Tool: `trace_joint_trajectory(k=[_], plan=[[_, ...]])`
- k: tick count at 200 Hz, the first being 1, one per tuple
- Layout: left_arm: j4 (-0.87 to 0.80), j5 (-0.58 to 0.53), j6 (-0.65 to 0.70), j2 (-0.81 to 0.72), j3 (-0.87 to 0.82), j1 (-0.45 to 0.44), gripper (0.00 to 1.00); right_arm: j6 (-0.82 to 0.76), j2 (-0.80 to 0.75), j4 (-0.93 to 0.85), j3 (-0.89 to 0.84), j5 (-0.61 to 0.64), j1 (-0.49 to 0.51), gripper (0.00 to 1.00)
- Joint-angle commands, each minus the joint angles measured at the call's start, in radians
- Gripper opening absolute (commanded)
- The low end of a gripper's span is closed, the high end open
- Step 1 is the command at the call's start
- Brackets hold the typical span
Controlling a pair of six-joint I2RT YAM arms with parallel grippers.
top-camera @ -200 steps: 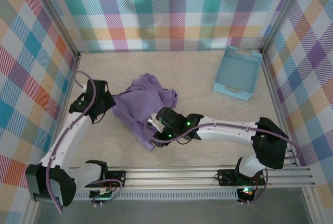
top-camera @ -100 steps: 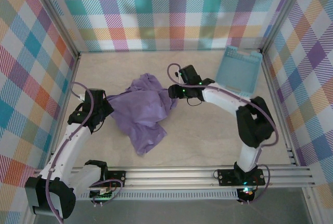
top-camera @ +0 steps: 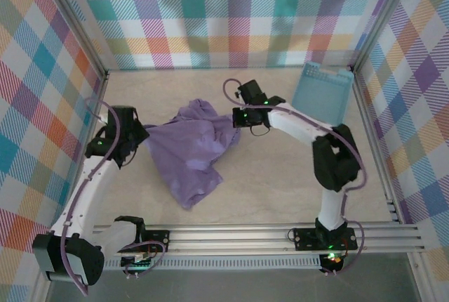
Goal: Fold the inside-out t-shirt
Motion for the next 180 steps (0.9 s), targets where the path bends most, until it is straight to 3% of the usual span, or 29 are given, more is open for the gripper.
trace_joint_trajectory(k=[1,30,51,92,135,154,180], plan=[[-0.015,-0.027,0.014,-0.001,0.191,0.028,0.0,-0.122,-0.291,-0.053,0.039,0.199,-0.016,0.0],[-0.031,-0.041,0.022,0.008,0.349,0.04,0.0,-0.194,-0.486,-0.139,0.08,0.217,-0.011,0.0],[-0.004,-0.022,0.021,0.001,0.367,0.04,0.0,-0.197,-0.56,-0.187,0.065,0.222,0.005,0.0],[-0.029,0.015,0.011,0.053,0.221,0.041,0.0,-0.136,-0.615,-0.206,-0.167,0.214,0.084,0.0],[0.019,0.127,0.011,0.134,-0.005,0.041,0.0,0.036,-0.613,-0.118,-0.476,0.003,0.137,0.0],[0.041,0.166,0.01,0.165,-0.025,0.042,0.0,0.054,-0.585,-0.084,-0.518,-0.056,0.154,0.0],[0.038,0.171,0.009,0.162,0.015,0.042,0.0,0.039,-0.586,-0.112,-0.479,0.029,0.161,0.0]])
